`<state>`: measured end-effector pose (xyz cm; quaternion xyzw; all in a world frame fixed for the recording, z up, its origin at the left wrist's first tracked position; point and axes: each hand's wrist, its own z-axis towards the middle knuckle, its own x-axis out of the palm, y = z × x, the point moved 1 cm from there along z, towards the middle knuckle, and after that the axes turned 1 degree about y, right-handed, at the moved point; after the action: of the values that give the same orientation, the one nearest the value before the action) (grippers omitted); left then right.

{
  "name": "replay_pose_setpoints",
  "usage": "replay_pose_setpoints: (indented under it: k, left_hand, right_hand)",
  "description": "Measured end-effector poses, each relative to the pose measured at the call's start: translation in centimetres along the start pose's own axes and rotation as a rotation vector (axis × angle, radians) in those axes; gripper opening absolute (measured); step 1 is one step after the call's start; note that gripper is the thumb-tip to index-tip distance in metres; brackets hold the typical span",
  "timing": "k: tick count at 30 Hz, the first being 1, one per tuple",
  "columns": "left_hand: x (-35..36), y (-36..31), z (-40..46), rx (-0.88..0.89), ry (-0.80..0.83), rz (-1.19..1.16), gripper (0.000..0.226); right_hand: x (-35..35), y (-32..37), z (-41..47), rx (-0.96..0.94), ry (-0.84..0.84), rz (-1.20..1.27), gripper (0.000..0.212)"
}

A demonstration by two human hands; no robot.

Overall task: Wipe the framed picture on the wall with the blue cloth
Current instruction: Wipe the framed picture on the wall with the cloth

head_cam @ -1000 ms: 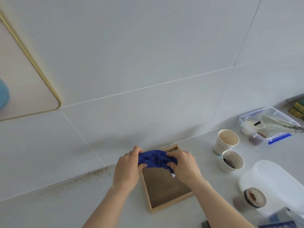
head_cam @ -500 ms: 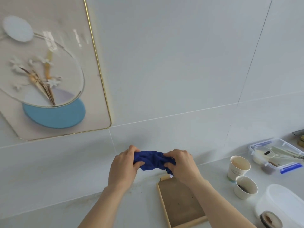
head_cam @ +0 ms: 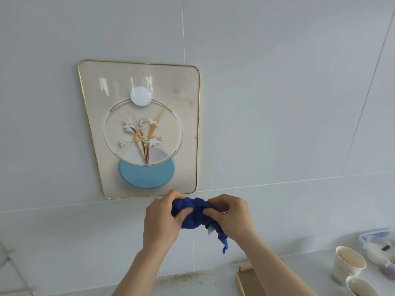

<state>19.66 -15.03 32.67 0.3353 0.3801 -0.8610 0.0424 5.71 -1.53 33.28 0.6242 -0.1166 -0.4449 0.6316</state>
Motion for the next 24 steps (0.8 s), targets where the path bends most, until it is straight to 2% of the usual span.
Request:
replay_pose_setpoints:
  k: [3,8,12,15,17,19,21,22,24]
  left_hand:
    - [-1.8,0.2,0.8,-0.051,0.004,-0.204,0.018]
    - [-4.3,-0.8,1.6,-0.003,-0.025,-0.364,0.027]
    - [-5.4,-2.2,1.9,-0.044,-0.098,-0.442,0.027]
    - [-6.3,-3.7,2.2,-0.094,-0.175,-0.571,0.021]
    - [-6.8,-4.7,2.4,-0.104,-0.208,-0.619,0.017]
    - [-7.2,-5.5,2.5,-0.074,-0.095,-0.643,0.02]
    - [-7.2,-6.1,2.5,-0.051,0.117,-0.743,0.034]
    - [-7.1,-6.3,2.6,-0.05,0.212,-0.775,0.041]
    - [-7.0,-6.3,2.7,-0.046,0.294,-0.782,0.057]
  right_hand:
    - [1.5,2.6,0.1,0.027,-0.069,0.14,0.011]
    - [3.5,6.6,-0.3,0.088,-0.184,0.408,0.008]
    - [4.4,9.8,-0.8,0.115,-0.108,0.512,0.017]
    - [4.7,12.2,-1.4,0.022,0.016,0.651,0.011]
    - [4.7,13.0,-1.5,-0.029,0.12,0.661,0.015]
    - [5.0,12.6,-0.8,-0.029,0.15,0.661,0.012]
    - [5.2,11.9,0.1,0.022,0.101,0.668,0.056]
    - [5.1,11.5,0.6,0.039,0.06,0.694,0.062]
    - [4.7,10.9,1.3,0.062,0.012,0.797,0.05]
